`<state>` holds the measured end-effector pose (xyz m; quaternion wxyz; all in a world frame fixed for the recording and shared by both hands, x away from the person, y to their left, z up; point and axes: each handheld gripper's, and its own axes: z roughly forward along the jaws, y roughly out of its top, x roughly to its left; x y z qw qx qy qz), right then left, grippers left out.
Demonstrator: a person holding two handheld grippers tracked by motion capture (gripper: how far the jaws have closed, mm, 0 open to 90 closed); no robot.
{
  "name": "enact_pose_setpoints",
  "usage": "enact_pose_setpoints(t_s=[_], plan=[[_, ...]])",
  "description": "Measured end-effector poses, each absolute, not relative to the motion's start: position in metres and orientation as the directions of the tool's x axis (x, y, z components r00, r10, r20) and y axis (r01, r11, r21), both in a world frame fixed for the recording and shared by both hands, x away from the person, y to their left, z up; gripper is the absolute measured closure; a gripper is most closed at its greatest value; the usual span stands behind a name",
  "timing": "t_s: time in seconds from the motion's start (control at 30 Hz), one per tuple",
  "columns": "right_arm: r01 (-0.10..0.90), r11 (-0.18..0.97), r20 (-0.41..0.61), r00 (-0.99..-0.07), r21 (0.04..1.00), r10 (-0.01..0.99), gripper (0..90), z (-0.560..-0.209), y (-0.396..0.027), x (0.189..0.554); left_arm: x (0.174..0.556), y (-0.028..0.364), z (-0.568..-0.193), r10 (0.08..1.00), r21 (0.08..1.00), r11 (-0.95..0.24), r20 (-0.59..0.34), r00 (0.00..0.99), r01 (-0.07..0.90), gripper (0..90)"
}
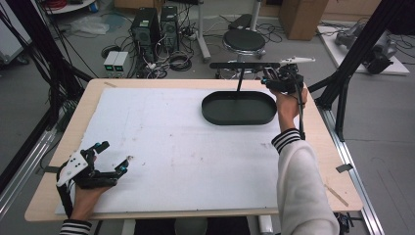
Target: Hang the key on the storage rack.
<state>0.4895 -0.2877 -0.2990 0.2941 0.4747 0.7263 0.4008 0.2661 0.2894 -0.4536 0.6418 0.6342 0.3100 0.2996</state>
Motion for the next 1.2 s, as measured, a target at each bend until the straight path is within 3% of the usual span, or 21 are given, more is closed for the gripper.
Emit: enact_pose_setpoints(t_s=[0.6,0.97,1.0,1.03,1.2], plan=[[0.495,0.196,0.016,-0.392,0.846,0.920,47.9,-0.345,-0.298,0.496,0.266,0.289,-0.454,0.779,1.000,0.008,-0.011,0.627,0.007,1.7],[0.489,0.214,0.005,-0.408,0.846,0.913,46.8,-0.362,-0.295,0.503,0.266,0.289,-0.454,0.780,1.000,0.008,-0.010,0.626,0.006,1.7],[0.481,0.218,-0.003,-0.408,0.849,0.913,41.0,-0.363,-0.295,0.503,0.266,0.289,-0.453,0.779,1.000,0.006,-0.009,0.627,0.007,1.7],[0.481,0.218,-0.003,-0.408,0.849,0.913,41.0,-0.363,-0.295,0.503,0.266,0.289,-0.453,0.779,1.000,0.006,-0.009,0.627,0.007,1.7],[0.469,0.185,0.036,-0.424,0.864,0.905,11.9,-0.362,-0.293,0.500,0.266,0.289,-0.453,0.779,1.000,0.006,-0.010,0.627,0.008,1.7]])
